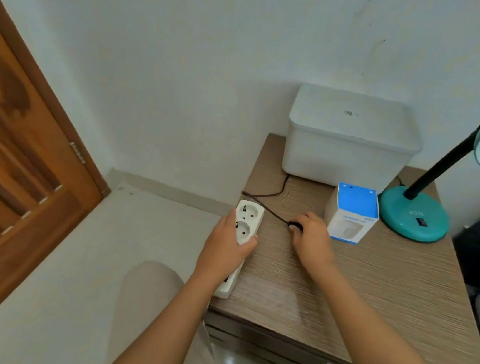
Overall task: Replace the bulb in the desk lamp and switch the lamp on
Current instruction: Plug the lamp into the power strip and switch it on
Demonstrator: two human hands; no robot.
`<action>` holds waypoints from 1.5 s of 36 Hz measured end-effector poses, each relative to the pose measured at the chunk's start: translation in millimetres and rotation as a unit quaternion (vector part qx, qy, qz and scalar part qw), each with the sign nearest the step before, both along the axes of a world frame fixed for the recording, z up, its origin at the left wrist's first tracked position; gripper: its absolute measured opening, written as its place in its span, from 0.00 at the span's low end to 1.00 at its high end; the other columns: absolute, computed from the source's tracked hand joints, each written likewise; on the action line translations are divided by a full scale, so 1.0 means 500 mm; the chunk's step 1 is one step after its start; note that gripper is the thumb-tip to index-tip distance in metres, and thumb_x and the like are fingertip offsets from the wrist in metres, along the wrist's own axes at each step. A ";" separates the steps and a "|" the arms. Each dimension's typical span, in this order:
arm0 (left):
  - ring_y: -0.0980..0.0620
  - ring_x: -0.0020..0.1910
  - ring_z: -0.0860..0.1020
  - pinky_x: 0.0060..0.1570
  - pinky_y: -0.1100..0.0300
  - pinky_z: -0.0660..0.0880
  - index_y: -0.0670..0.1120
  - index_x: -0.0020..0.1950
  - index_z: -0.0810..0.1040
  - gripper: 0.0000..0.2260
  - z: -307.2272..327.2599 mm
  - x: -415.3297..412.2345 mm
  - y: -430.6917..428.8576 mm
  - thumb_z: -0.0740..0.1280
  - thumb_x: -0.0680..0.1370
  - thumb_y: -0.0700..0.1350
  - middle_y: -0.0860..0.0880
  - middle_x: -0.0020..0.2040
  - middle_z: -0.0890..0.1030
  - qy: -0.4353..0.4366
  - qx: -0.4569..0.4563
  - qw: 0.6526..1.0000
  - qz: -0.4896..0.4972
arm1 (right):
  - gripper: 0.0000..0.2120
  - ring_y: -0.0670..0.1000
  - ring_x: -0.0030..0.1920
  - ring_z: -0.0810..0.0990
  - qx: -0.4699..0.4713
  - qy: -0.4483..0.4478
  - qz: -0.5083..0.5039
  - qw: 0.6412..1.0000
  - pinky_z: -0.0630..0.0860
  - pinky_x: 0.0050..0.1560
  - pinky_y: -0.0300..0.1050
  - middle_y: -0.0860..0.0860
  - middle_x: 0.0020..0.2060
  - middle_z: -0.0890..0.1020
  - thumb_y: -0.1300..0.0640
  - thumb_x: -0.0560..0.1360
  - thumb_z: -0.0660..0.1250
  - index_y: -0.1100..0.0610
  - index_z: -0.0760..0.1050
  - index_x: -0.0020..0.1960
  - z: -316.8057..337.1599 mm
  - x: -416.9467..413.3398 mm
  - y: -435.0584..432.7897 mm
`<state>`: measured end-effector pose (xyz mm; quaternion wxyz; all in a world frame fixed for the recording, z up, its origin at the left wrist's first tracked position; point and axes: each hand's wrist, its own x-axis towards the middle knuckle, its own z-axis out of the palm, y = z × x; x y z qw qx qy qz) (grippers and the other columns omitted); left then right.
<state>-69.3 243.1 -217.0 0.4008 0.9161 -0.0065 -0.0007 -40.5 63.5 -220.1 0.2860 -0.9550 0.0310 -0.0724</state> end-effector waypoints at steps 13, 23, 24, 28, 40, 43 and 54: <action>0.52 0.48 0.74 0.42 0.60 0.70 0.50 0.63 0.68 0.21 0.002 -0.001 -0.003 0.66 0.72 0.52 0.51 0.52 0.74 -0.008 -0.023 1.000 0.008 | 0.05 0.39 0.39 0.76 0.306 -0.055 -0.018 0.950 0.69 0.40 0.20 0.47 0.37 0.79 0.60 0.71 0.71 0.56 0.78 0.47 0.109 0.024 0.064; 0.53 0.49 0.75 0.45 0.57 0.74 0.50 0.63 0.68 0.21 0.000 -0.001 -0.001 0.66 0.72 0.53 0.51 0.52 0.75 -0.015 -0.036 0.999 -0.002 | 0.07 0.41 0.38 0.77 0.290 -0.053 0.015 0.955 0.71 0.39 0.21 0.51 0.39 0.81 0.62 0.69 0.72 0.61 0.79 0.47 0.079 0.031 0.115; 0.53 0.49 0.75 0.45 0.57 0.75 0.50 0.63 0.68 0.21 0.000 0.000 -0.001 0.66 0.72 0.53 0.51 0.52 0.75 -0.016 -0.039 0.999 -0.003 | 0.07 0.43 0.38 0.78 0.286 -0.051 0.018 0.957 0.71 0.39 0.21 0.51 0.39 0.81 0.62 0.69 0.73 0.61 0.79 0.47 0.077 0.033 0.119; 0.53 0.49 0.75 0.46 0.57 0.75 0.50 0.64 0.68 0.23 -0.001 0.000 -0.001 0.66 0.72 0.52 0.51 0.52 0.75 -0.018 -0.045 0.999 -0.005 | 0.07 0.46 0.41 0.78 0.252 -0.045 0.038 0.966 0.71 0.40 0.21 0.51 0.40 0.81 0.62 0.69 0.73 0.61 0.79 0.46 0.071 0.035 0.127; 0.52 0.50 0.75 0.46 0.56 0.75 0.50 0.63 0.69 0.21 -0.002 0.000 -0.002 0.66 0.71 0.51 0.51 0.52 0.75 -0.014 -0.053 0.998 0.003 | 0.06 0.50 0.38 0.78 0.185 -0.025 0.051 0.981 0.77 0.43 0.41 0.59 0.38 0.82 0.63 0.67 0.72 0.64 0.77 0.41 0.072 0.041 0.119; 0.51 0.50 0.75 0.47 0.56 0.75 0.49 0.64 0.68 0.22 -0.001 0.001 -0.003 0.66 0.71 0.51 0.50 0.53 0.75 -0.015 -0.050 0.999 0.004 | 0.06 0.49 0.37 0.77 0.185 -0.018 0.044 0.982 0.77 0.42 0.40 0.58 0.37 0.82 0.62 0.67 0.72 0.63 0.77 0.41 0.072 0.043 0.119; 0.51 0.50 0.75 0.45 0.59 0.73 0.47 0.66 0.67 0.24 -0.004 0.002 -0.003 0.67 0.72 0.51 0.49 0.53 0.75 -0.018 -0.043 0.999 0.003 | 0.07 0.47 0.36 0.75 0.156 0.018 0.071 0.985 0.71 0.35 0.31 0.51 0.34 0.78 0.63 0.66 0.73 0.60 0.75 0.38 0.078 0.042 0.133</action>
